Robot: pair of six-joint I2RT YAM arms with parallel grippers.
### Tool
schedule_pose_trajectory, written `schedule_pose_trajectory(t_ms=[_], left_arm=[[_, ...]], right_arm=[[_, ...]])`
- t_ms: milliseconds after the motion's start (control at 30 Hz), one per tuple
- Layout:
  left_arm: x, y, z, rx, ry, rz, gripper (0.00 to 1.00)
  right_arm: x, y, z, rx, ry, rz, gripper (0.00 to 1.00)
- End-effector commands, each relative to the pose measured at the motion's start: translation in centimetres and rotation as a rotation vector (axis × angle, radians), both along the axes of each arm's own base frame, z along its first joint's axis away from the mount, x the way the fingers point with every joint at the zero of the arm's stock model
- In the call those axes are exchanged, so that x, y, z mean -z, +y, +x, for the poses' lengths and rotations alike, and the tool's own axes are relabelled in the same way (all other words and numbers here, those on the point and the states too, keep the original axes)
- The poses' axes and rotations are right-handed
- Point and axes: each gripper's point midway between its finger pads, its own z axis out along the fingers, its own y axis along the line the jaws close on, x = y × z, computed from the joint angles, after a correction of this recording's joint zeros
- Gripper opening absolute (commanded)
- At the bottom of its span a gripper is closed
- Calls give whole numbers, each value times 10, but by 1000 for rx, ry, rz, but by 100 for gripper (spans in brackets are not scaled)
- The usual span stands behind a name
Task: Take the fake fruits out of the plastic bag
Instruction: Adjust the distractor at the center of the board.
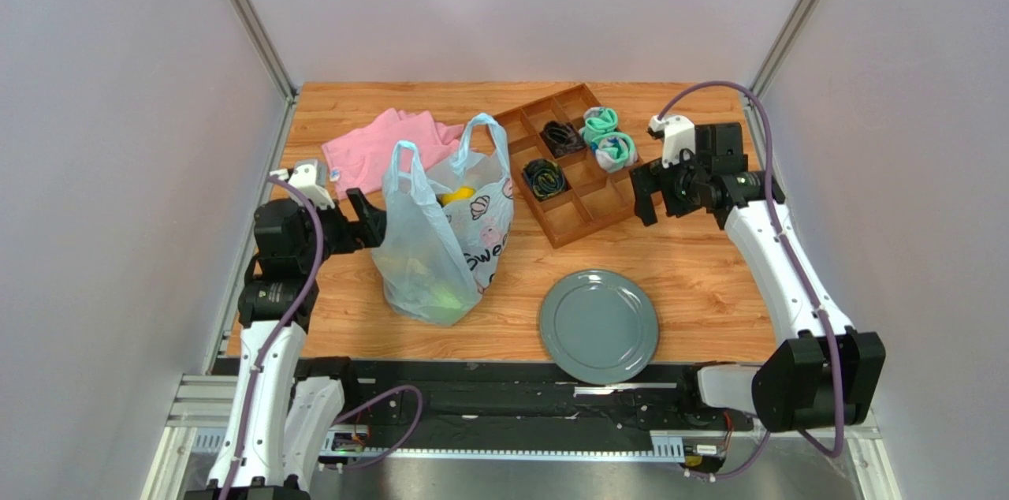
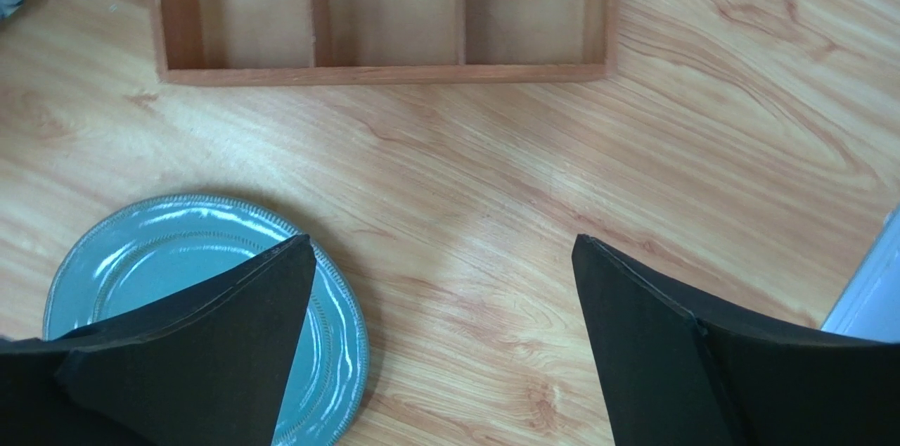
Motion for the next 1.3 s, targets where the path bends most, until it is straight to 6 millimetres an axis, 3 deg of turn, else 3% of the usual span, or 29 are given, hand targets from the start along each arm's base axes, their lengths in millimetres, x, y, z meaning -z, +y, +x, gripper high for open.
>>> schedule_pose_trajectory(t_ms=[0,167,300,433,633,867,1033,1133,1233,1267], left_arm=[[-1,-11,-6,75,-23,-12,99],[-5,-18,-2,122,-26,-21,98],[-15,-18,2,123,-40,-18,97],[-18,-16,1,119,-49,-5,94],[-25,-18,2,142,-42,9,92],[-57,-10,11,118,-101,26,92],[-70,-7,14,105,-119,23,91],[-76,-5,15,101,-126,26,91],[-83,-5,17,103,-136,25,91],[-86,-6,18,109,-139,23,92]], right_arm=[[-17,25,5,-285,-11,-7,93],[-22,37,29,-327,-53,-20,86],[-22,61,31,-384,-46,23,74],[-3,84,27,-446,-14,0,72],[12,125,30,-509,22,41,58],[36,178,17,-598,189,203,47],[51,216,4,-616,266,269,39],[61,232,-1,-588,312,292,36],[83,234,3,-463,366,302,34],[93,224,13,-384,353,253,33]])
